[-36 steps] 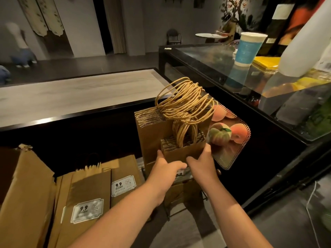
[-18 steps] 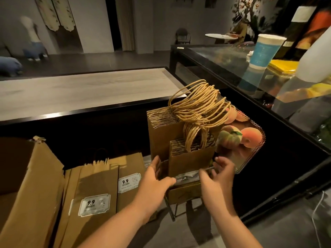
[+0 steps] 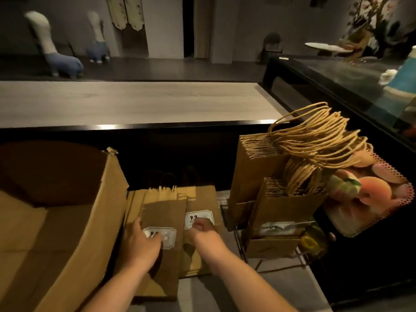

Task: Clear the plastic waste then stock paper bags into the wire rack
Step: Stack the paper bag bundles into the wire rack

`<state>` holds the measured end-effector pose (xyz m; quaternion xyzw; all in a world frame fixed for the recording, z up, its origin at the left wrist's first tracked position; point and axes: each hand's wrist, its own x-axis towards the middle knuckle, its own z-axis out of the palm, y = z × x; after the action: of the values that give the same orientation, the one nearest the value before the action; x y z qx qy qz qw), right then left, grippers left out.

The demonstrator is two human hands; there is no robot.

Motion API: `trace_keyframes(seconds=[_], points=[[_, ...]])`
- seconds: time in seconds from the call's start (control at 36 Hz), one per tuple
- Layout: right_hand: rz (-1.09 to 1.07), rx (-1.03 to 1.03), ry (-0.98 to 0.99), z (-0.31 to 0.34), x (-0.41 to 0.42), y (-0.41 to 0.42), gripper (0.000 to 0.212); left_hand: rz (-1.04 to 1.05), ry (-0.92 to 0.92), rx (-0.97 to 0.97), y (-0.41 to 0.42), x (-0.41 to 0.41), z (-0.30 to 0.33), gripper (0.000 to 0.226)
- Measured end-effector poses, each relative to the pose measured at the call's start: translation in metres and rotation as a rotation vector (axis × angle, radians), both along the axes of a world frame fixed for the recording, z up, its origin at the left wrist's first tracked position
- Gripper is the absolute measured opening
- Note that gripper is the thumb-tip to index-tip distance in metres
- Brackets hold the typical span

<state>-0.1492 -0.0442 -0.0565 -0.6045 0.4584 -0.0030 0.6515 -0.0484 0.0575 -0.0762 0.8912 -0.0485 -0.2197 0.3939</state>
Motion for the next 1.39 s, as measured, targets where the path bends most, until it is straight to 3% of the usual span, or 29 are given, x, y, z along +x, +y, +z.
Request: trace_keyframes(seconds=[0.14, 0.33, 0.5, 0.53, 0.61, 0.64, 0.78, 0.86, 0.94, 1.08, 1.25, 1.39], points=[[-0.03, 0.109, 0.086, -0.046, 0.042, -0.001, 0.057, 0.011, 0.013, 0.035, 0.01, 0.01, -0.015, 0.075], [0.0, 0.234, 0.067, -0.029, 0.055, 0.017, 0.026, 0.035, 0.046, -0.028, 0.014, 0.018, -0.017, 0.059], [-0.027, 0.203, 0.07, -0.04, 0.061, 0.021, 0.045, 0.085, 0.098, -0.171, 0.018, 0.017, -0.015, 0.047], [-0.044, 0.194, 0.055, -0.042, 0.061, 0.02, 0.042, 0.1, 0.107, -0.188, 0.017, 0.017, -0.015, 0.046], [-0.101, 0.187, 0.006, -0.038, 0.06, 0.021, 0.009, 0.15, 0.151, -0.22, 0.019, 0.016, -0.016, 0.045], [-0.107, 0.189, 0.015, -0.041, 0.06, 0.019, 0.01, 0.157, 0.165, -0.228, 0.019, 0.016, -0.015, 0.047], [-0.054, 0.124, 0.045, -0.045, 0.057, 0.012, 0.05, 0.192, 0.227, -0.296, 0.02, 0.017, -0.016, 0.048], [-0.097, 0.125, -0.017, -0.046, 0.045, 0.006, 0.043, 0.182, 0.27, -0.361, 0.021, 0.017, -0.012, 0.045], [-0.073, 0.063, -0.088, -0.041, 0.026, 0.003, 0.045, 0.139, 0.34, -0.429, 0.023, 0.011, -0.004, 0.059], [-0.069, -0.031, -0.244, -0.001, -0.009, 0.003, 0.031, 0.053, 0.349, -0.593, 0.023, -0.011, 0.029, 0.015], [-0.039, -0.274, -0.473, 0.046, -0.034, 0.003, 0.029, -0.067, 0.252, -0.805, 0.019, -0.033, 0.069, 0.018], [-0.064, -0.353, -0.466, 0.043, -0.041, 0.0, 0.03, -0.114, 0.208, -0.773, 0.01, -0.037, 0.057, 0.017]])
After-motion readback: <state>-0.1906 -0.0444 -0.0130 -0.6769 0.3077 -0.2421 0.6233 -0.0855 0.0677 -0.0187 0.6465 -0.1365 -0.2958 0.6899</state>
